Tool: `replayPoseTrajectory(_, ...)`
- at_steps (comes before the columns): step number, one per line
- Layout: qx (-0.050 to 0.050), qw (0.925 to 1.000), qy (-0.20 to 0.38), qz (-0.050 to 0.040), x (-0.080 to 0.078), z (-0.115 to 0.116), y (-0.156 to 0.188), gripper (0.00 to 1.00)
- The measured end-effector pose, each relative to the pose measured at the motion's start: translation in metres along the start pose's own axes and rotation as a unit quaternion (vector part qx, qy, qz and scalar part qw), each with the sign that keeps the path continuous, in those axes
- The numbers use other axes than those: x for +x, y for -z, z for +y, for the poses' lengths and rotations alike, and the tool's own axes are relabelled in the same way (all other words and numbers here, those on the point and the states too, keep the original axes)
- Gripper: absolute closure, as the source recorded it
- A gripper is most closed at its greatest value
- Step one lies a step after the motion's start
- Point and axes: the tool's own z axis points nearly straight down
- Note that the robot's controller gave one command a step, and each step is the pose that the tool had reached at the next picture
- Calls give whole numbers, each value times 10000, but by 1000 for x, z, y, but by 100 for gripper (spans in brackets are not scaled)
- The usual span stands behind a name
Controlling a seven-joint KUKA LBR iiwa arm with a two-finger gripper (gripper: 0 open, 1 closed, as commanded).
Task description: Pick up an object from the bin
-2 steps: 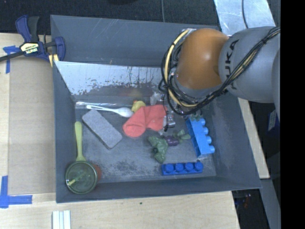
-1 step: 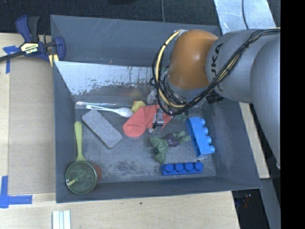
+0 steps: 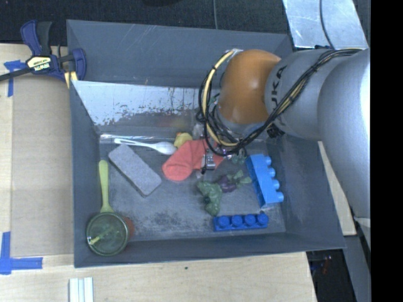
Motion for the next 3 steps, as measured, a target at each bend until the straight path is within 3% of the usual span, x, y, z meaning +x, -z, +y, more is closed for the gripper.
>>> replayPoseTrajectory(1,-9,9982,-600,-25,-3,8,3,100)
replayPoseTrajectory(3,-7,9982,-595,0,-1,8,19,100)
